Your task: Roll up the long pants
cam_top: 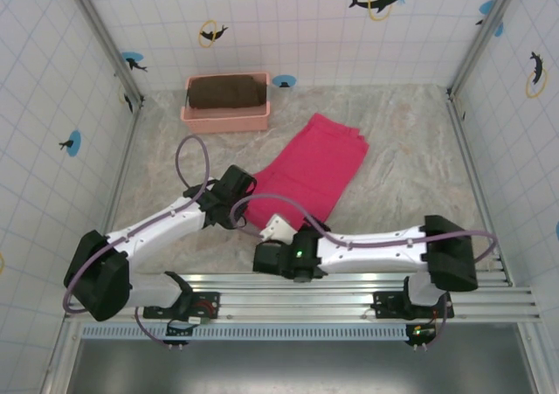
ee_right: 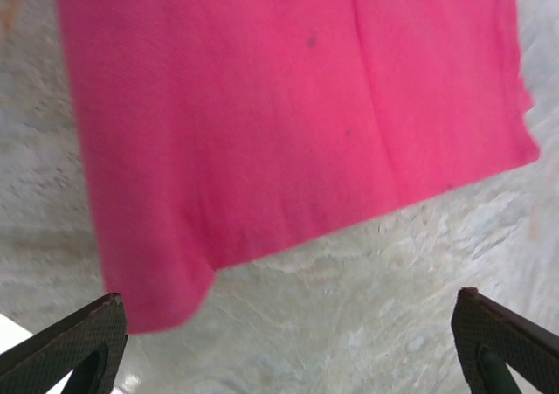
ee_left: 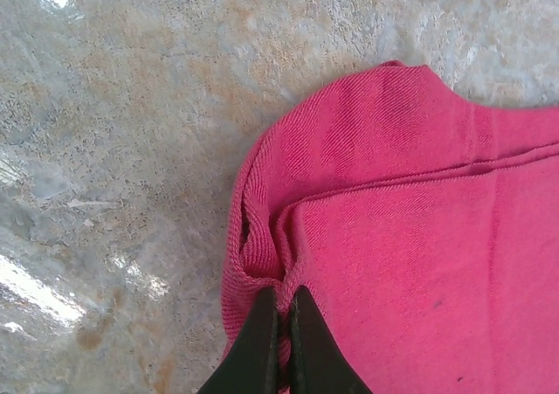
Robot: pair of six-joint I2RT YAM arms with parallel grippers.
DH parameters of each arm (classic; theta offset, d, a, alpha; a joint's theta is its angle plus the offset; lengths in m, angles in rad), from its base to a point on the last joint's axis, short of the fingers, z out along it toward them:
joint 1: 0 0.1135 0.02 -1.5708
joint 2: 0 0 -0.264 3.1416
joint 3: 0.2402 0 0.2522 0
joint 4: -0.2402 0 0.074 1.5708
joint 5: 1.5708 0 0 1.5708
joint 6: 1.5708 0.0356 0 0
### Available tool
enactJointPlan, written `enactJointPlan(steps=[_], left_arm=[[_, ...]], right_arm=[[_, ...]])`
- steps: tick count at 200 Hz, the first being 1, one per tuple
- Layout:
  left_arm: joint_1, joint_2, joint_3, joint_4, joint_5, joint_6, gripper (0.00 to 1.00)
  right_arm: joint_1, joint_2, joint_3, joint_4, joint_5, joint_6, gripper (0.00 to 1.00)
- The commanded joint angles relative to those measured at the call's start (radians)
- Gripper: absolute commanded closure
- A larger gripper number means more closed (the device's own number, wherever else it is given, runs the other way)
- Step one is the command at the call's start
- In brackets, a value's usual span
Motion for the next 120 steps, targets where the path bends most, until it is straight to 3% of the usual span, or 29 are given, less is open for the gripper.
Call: enactJointPlan(steps=[1, 29, 63, 120], left_arm=[[0.019, 0.01, 0.043, -0.066, 0.006, 0.035, 1.0], [0.03, 0.01, 0.056, -0.093, 0.006, 0.048, 1.0], [0.031, 0.015, 0.068, -0.101, 0.008, 0.053, 1.0], [0.032, 0.036, 0.098, -0.118, 0.01, 0.062, 1.0]], right_arm=[[0.068, 0.128, 0.109, -0.109, 0.181, 0.124, 0.01], [0.12, 0.247, 0.187, -0.188, 0.23, 0.229, 0.01], [0.113, 0.339, 0.191, -0.298, 0.299, 0.367, 0.01], [0.094, 0.443, 0.184, -0.298, 0.353, 0.409, 0.01]])
